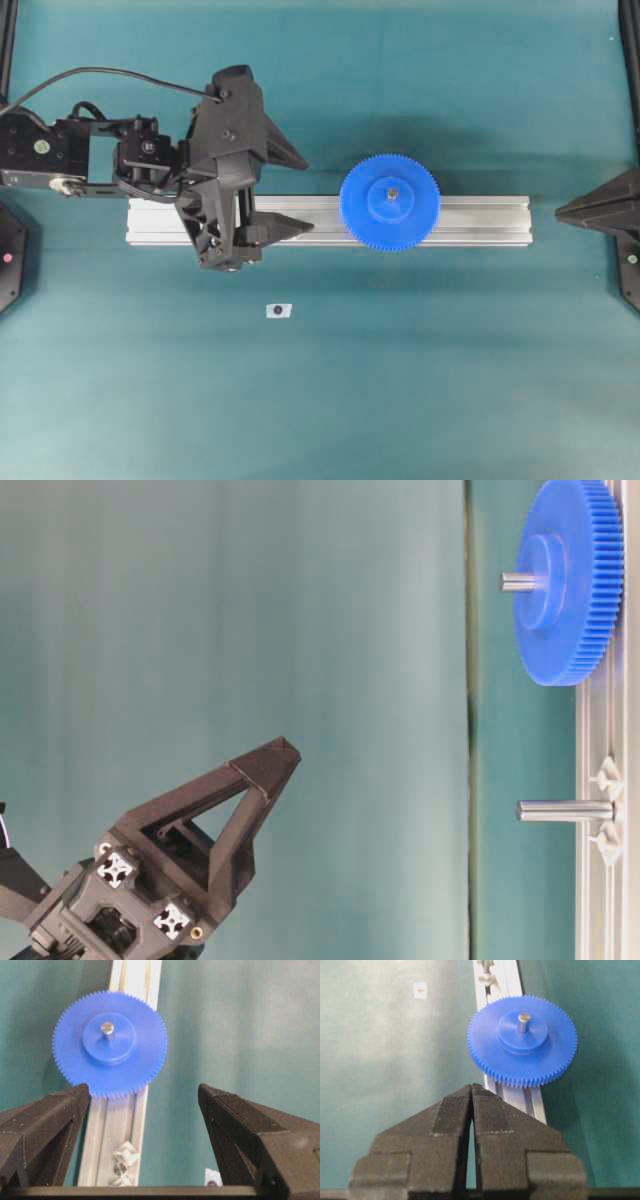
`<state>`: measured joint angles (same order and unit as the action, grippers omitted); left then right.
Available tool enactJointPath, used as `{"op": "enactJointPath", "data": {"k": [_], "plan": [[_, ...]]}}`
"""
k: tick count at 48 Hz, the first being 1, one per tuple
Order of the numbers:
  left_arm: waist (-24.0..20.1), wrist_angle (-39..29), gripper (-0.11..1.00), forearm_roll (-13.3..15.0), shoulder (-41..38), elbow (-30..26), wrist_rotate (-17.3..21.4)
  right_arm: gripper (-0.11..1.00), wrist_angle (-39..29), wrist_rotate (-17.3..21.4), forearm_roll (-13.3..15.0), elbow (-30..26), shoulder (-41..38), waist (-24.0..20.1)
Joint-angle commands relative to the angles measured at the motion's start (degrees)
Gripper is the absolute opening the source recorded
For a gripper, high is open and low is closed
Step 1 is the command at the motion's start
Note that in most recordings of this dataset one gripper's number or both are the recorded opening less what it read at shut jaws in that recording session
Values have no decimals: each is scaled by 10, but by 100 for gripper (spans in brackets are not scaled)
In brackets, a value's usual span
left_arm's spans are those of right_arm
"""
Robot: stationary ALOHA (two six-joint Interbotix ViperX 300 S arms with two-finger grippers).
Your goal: Find the location of the shaft and insert the large gear.
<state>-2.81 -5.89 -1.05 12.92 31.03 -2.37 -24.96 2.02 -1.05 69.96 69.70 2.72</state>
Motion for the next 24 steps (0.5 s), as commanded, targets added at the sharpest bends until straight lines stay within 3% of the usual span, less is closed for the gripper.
{"op": "enactJointPath", "data": {"k": [1, 24], "plan": [[2, 4, 89, -1, 6, -6, -1, 5, 5, 5, 0, -5, -4, 1], [2, 4, 89, -2, 1, -6, -2, 5, 4, 5, 0, -5, -4, 1]]}}
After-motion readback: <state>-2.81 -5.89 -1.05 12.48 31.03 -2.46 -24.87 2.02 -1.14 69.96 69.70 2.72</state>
